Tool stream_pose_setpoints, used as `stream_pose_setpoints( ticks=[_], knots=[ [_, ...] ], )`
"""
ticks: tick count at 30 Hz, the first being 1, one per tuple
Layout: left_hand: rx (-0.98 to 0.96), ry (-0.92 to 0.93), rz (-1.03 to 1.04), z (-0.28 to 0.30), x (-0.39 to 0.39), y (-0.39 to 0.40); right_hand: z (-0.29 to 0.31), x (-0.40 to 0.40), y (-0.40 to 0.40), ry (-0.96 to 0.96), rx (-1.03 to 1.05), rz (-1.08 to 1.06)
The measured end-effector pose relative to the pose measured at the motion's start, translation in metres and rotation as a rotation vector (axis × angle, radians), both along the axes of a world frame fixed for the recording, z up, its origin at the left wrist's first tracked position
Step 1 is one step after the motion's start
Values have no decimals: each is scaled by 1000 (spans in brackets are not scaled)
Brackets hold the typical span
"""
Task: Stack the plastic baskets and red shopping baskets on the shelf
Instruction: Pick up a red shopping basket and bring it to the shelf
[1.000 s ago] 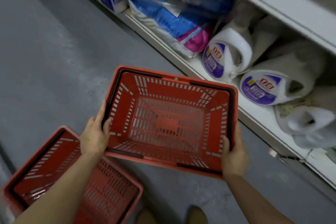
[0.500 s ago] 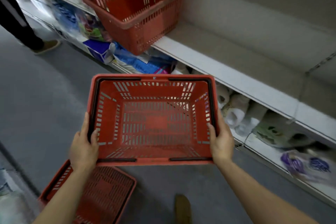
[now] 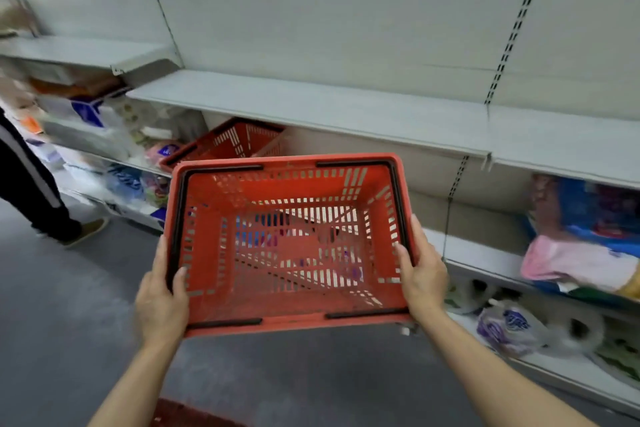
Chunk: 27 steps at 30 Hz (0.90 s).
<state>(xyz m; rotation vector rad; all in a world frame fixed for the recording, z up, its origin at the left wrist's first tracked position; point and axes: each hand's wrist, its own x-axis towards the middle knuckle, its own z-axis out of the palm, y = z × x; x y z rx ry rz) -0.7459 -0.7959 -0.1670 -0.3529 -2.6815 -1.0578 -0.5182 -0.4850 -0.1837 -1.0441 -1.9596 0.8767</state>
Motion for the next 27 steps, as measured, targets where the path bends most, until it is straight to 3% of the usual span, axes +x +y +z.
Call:
stream_pose_setpoints(
  ticks=[7, 16, 27],
  knots=[
    [48, 153, -35, 95, 44, 84, 86, 59, 65, 117, 119, -60],
    [133, 251, -149, 165, 128, 225, 169, 175, 172, 211, 238, -215],
    [133, 257, -465, 234, 222, 450, 245, 336, 323, 114, 298, -428]
  ],
)
